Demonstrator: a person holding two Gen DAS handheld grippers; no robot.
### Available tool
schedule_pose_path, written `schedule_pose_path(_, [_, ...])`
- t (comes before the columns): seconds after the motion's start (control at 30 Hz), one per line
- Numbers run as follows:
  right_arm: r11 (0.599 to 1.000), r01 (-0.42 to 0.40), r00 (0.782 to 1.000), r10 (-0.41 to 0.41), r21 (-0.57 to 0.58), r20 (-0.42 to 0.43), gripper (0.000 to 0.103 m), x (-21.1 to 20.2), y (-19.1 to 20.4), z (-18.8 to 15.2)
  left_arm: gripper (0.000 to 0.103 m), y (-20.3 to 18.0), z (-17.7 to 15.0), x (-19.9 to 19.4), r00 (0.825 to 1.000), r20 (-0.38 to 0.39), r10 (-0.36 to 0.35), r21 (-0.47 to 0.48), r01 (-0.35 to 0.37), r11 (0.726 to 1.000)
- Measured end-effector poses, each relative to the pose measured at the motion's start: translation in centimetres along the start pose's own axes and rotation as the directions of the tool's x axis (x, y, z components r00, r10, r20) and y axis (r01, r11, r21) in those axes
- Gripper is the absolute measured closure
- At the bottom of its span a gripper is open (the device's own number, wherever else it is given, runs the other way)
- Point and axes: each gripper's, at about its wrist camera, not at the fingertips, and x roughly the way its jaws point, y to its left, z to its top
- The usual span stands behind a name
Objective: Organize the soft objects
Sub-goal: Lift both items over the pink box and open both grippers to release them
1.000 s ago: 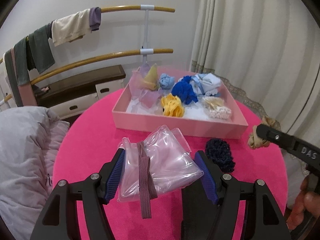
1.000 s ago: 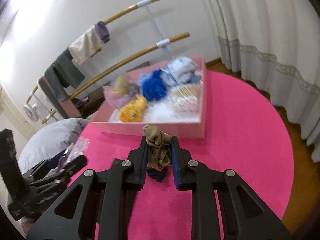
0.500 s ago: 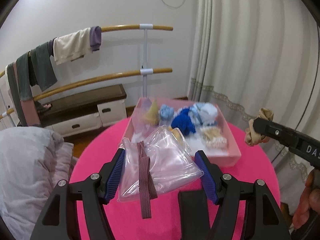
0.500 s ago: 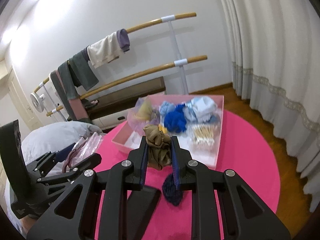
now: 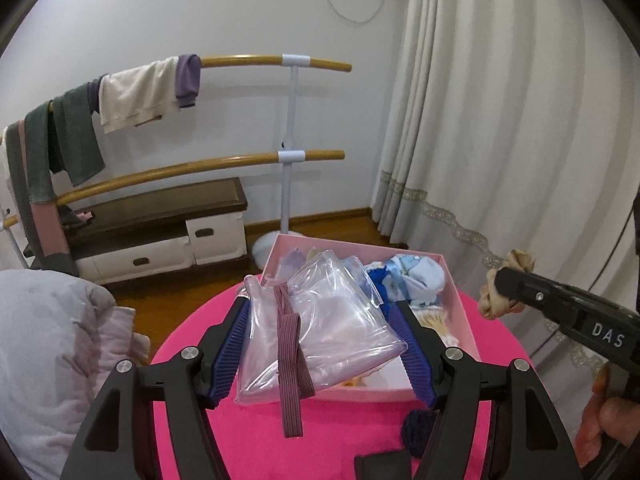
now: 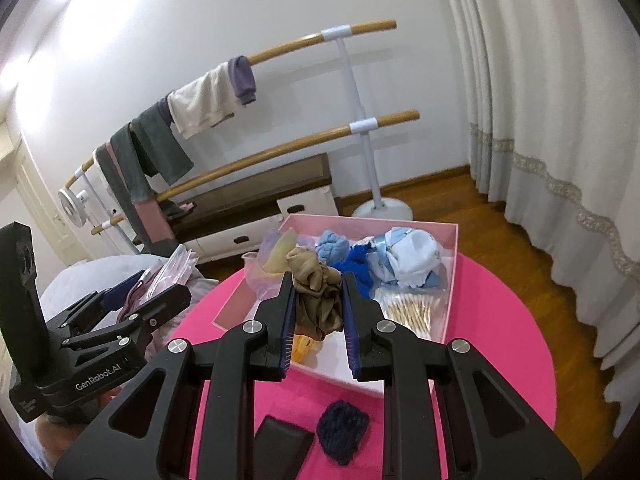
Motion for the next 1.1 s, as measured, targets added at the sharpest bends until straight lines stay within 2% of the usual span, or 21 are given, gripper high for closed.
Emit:
schedule_pose_path(0.33, [0.998, -0.001, 0.991, 0.008, 0.056, -0.130, 0.084, 6.7, -2.7, 0.7, 0.037, 0.2, 4.5, 9.9, 0.991, -0.130, -0.038, -0.027, 0.035, 0.999])
schedule_pose_path(0.57, [0.997, 0.004, 0.983, 0.011, 0.082, -0.182, 0.083, 9.6, -3.9, 0.1, 0.037, 0.5, 7.7, 15.8, 0.983, -0.177, -0.046, -0.045, 0.038, 0.998])
schedule_pose_path(0.83, [0.995, 0.014, 0.977, 0.008, 0.101, -0.214, 0.082, 11.4, -4.5, -0.3, 0.032, 0.4, 8.1, 20.1, 0.976, -0.216, -0.037, -0.039, 0.029, 0.999])
schedule_pose_path(1.0, [0.993, 0.015, 0.974, 0.012, 0.117, -0.228, 0.070, 11.8, -4.8, -0.7, 0.024, 0.3, 8.2, 21.8, 0.977, -0.214, -0.021, -0.035, 0.013, 0.999])
schedule_pose_path(1.1, [0.992, 0.014, 0.975, 0.015, 0.129, -0.221, 0.060, 11.6, -4.9, -0.8, 0.014, 0.6, 7.3, 20.8, 0.981, -0.195, -0.018, -0.037, 0.011, 0.999])
